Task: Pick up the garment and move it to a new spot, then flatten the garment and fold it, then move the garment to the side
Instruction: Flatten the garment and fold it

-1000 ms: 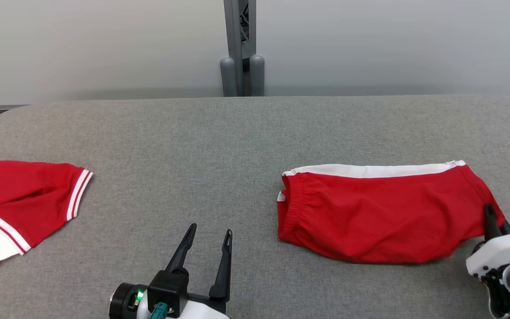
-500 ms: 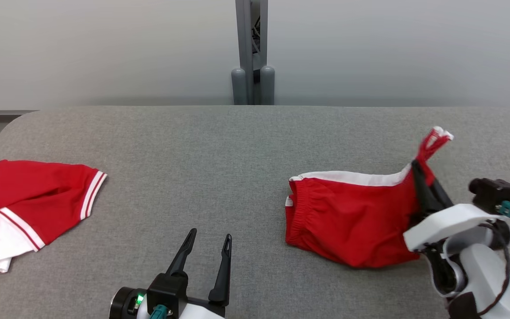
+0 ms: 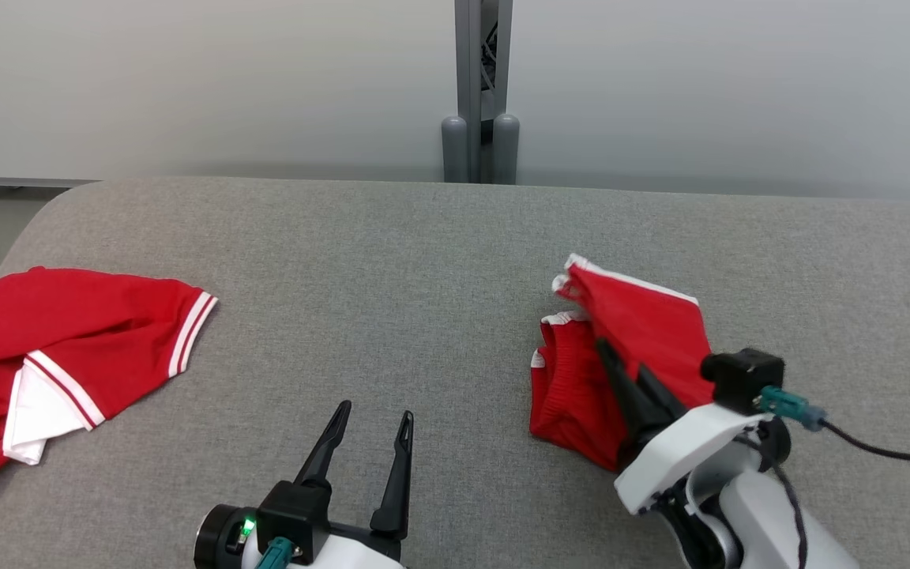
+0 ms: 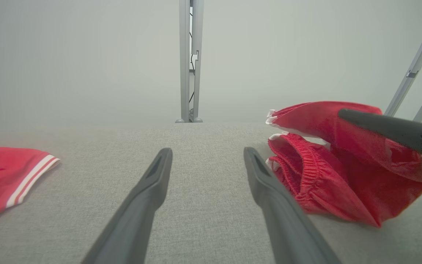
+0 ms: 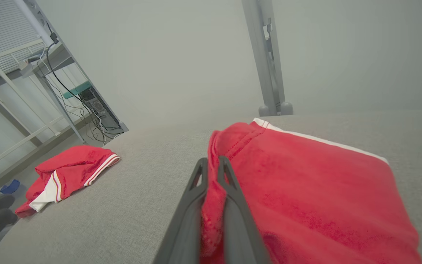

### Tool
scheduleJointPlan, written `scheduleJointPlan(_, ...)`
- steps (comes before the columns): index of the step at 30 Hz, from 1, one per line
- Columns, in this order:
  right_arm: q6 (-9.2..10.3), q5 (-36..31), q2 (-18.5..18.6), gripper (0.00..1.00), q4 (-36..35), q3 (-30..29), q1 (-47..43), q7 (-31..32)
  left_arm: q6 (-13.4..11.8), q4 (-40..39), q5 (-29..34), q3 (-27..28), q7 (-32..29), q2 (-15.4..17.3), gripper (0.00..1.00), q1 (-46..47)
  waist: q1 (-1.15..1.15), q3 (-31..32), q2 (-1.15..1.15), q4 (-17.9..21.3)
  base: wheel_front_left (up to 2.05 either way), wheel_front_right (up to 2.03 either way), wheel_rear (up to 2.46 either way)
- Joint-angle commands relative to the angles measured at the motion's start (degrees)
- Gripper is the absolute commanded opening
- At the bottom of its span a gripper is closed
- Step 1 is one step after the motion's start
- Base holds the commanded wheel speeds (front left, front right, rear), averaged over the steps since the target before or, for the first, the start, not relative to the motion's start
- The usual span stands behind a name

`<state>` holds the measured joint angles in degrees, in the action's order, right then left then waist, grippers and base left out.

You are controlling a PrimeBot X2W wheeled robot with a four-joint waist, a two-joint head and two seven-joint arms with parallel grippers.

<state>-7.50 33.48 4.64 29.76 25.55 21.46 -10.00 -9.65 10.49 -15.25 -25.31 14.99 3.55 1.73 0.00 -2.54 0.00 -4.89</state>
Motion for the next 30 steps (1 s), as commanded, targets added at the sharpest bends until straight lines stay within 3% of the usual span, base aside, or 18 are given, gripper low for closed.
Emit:
scheduleJointPlan(1, 0.02, -0.12, -0.15, 0.00, 0.39, 1.01, -1.03, 0.47, 0.11, -0.31, -0.36, 0.18, 0.21, 0.17, 1.00, 0.43, 0.00, 0.08, 0.00, -0.15, 0.00, 0.00, 0.00)
scheduleJointPlan(8, 0.02, -0.31, -1.21, 0.00, 4.03, 6.67, -1.99, 0.82, 0.19, -0.49, -0.05, -0.13, 0.21, -0.01, 1.00, -0.05, 0.00, 0.52, 0.00, -0.26, 0.00, 0.00, 0.00)
scheduleJointPlan(9, 0.02, -0.17, -1.30, 0.06, 4.71, 7.32, -1.91, 0.88, 0.21, -0.44, 0.00, -0.14, 0.21, -0.02, 1.00, -0.18, 0.00, 0.59, 0.00, -0.23, 0.00, 0.00, 0.00)
scheduleJointPlan(10, 0.02, -0.16, -1.38, 0.24, 5.28, 7.97, -1.72, 0.61, 0.23, -0.36, 0.01, -0.16, 0.21, -0.04, 1.00, -0.31, 0.00, 0.68, 0.00, -0.20, 0.00, 0.00, 0.00)
scheduleJointPlan(11, 0.02, -0.16, -1.38, 0.24, 5.28, 7.97, -1.72, 0.61, 0.23, -0.36, 0.01, -0.16, 0.21, -0.04, 1.00, -0.31, 0.00, 0.68, 0.00, -0.20, 0.00, 0.00, 0.00)
scheduleJointPlan(13, 0.02, 0.90, -1.56, 0.60, 5.90, 9.45, -1.74, 0.60, 0.30, -0.18, 0.05, -0.20, 0.21, -0.08, 1.00, -0.46, 0.00, 0.94, 0.00, -0.18, 0.00, 0.00, 0.00)
scheduleJointPlan(14, 0.02, 1.83, -1.61, 1.00, 6.03, 10.26, -2.13, 1.09, 0.34, -0.10, 0.02, -0.21, 0.21, -0.10, 1.00, -0.57, 0.00, 1.14, 0.00, -0.16, 0.00, 0.00, 0.00)
scheduleJointPlan(22, 0.02, 6.72, -0.96, 1.00, 1.95, 13.27, -2.89, -0.97, 0.10, 0.07, 0.05, 0.25, 0.21, -0.12, 1.00, -2.02, 0.00, 3.41, 0.00, 1.66, 0.00, 0.00, 0.00)
scheduleJointPlan(26, 0.02, 3.47, 2.60, 1.00, -0.83, 11.79, -2.86, -3.74, 0.07, -0.90, 0.35, 0.80, 0.21, -0.14, 1.00, -2.43, 0.00, 4.80, 0.00, 3.25, 0.00, 0.00, 0.00)
scheduleJointPlan(30, 0.02, -0.59, 4.78, 1.00, -2.69, 6.53, -4.39, -4.98, -0.76, -3.26, 0.65, 2.31, 0.21, -0.13, 1.00, -3.05, 0.00, 5.88, 0.00, 5.46, 0.00, 0.00, 0.00)
